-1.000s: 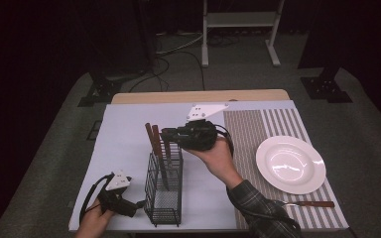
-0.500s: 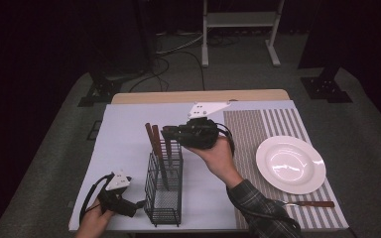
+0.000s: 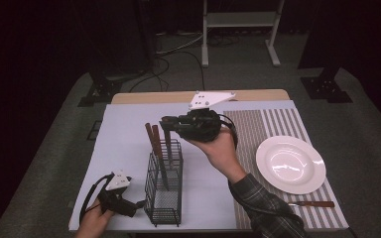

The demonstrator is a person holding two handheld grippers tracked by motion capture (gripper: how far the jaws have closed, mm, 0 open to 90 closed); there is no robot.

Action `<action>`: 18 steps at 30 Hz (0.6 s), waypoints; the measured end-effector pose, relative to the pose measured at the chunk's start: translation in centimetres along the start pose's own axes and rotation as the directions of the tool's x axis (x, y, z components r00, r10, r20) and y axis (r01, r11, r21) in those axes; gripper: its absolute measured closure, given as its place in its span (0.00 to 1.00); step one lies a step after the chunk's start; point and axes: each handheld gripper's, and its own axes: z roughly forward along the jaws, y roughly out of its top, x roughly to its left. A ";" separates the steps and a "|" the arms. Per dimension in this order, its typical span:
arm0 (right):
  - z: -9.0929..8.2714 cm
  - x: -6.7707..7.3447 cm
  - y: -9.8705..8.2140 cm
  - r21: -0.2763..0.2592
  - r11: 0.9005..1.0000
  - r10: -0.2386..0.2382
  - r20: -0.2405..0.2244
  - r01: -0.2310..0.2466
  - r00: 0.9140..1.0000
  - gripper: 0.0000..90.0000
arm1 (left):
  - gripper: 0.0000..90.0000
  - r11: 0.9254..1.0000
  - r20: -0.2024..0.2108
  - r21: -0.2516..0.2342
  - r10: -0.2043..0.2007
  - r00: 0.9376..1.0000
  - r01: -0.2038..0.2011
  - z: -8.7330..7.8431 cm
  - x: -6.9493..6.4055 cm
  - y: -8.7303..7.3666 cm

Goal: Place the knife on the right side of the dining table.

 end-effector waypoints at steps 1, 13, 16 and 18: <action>-0.1 0.1 0.3 -0.003 1.000 -0.001 -0.002 0.001 1.000 0.89 | 0.00 1.000 0.000 0.000 0.000 1.000 0.000 0.0 0.0 0.0; -1.8 0.7 3.2 -0.042 0.998 -0.046 0.020 0.047 0.999 0.89 | 0.00 1.000 -0.002 0.000 0.001 1.000 -0.001 0.0 0.0 0.0; -2.8 0.6 3.7 -0.059 0.997 -0.049 0.036 0.051 0.998 0.89 | 0.00 1.000 -0.002 0.000 0.000 1.000 0.000 0.0 0.0 0.0; -3.4 0.5 3.9 -0.066 0.996 -0.050 0.045 0.053 0.998 0.89 | 0.00 1.000 -0.002 0.000 0.001 1.000 -0.001 0.0 0.0 0.0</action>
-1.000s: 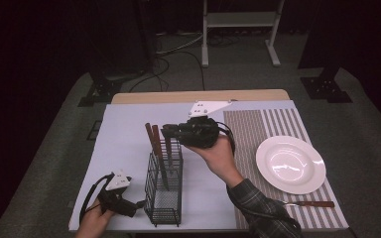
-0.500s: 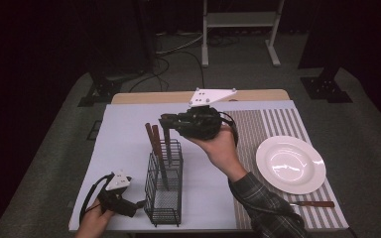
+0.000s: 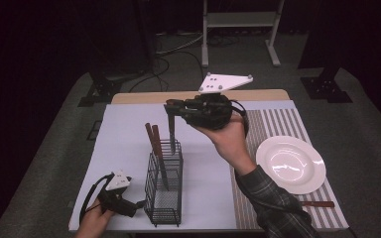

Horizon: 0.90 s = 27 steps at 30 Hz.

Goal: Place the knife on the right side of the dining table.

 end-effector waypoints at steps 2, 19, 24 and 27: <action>-0.6 -0.2 0.2 -0.008 1.000 -0.001 0.011 0.002 1.000 0.89 | 0.00 1.000 0.001 0.000 0.000 1.000 0.000 0.0 0.0 0.0; -5.7 -3.2 0.5 -0.042 0.999 -0.002 0.173 0.009 0.985 0.89 | 0.00 1.000 0.001 0.000 -0.001 1.000 0.001 0.0 0.0 0.0; -6.7 -4.2 0.0 -0.040 0.999 0.006 0.222 0.003 0.975 0.89 | 0.00 1.000 0.001 0.000 0.000 1.000 0.000 0.0 0.0 0.0; -7.2 -4.8 -0.2 -0.034 0.999 0.003 0.252 0.005 0.968 0.89 | 0.00 1.000 0.002 0.000 -0.001 1.000 0.001 0.0 0.0 0.0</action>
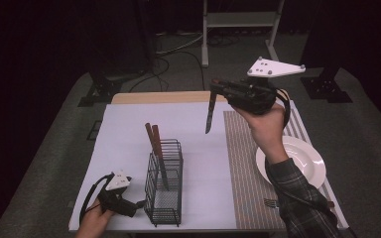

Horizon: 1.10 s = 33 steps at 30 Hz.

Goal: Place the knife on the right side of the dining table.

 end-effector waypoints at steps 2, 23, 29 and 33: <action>-0.2 -0.4 -0.2 0.002 1.000 -0.001 0.021 0.001 1.000 0.89 | 0.00 1.000 0.000 0.000 0.000 1.000 0.000 0.0 0.0 0.0; -1.0 -6.2 -5.0 0.023 0.996 0.082 0.203 -0.089 0.976 0.89 | 0.00 1.000 -0.001 -0.003 0.000 1.000 0.000 0.0 0.0 0.0; -1.2 -8.0 -6.8 0.015 0.994 0.103 0.250 -0.111 0.963 0.89 | 0.00 1.000 -0.002 -0.003 0.001 1.000 -0.001 0.0 0.0 0.0; -1.1 -8.8 -8.2 0.030 0.992 0.107 0.288 -0.120 0.952 0.89 | 0.00 1.000 -0.002 -0.002 0.001 1.000 -0.001 0.0 0.0 0.0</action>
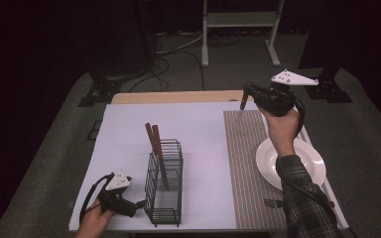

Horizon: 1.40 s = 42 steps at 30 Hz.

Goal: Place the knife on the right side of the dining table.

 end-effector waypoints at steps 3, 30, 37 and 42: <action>0.3 -0.4 -0.7 0.018 1.000 -0.003 0.022 0.003 1.000 0.89 | 0.00 1.000 0.000 0.000 0.000 1.000 0.000 0.0 0.0 0.0; 2.1 -2.9 -4.5 0.066 0.995 0.068 0.090 -0.074 0.994 0.89 | 0.00 1.000 0.001 0.000 -0.001 1.000 0.001 0.0 0.0 0.0; 2.0 -3.1 -4.4 0.070 0.994 0.077 0.091 -0.083 0.993 0.88 | 0.00 1.000 0.001 0.000 -0.002 1.000 0.002 0.0 0.0 0.0; 1.7 -3.3 -4.5 0.071 0.994 0.075 0.094 -0.082 0.993 0.88 | 0.00 1.000 0.001 0.000 -0.002 1.000 0.002 0.0 0.0 0.0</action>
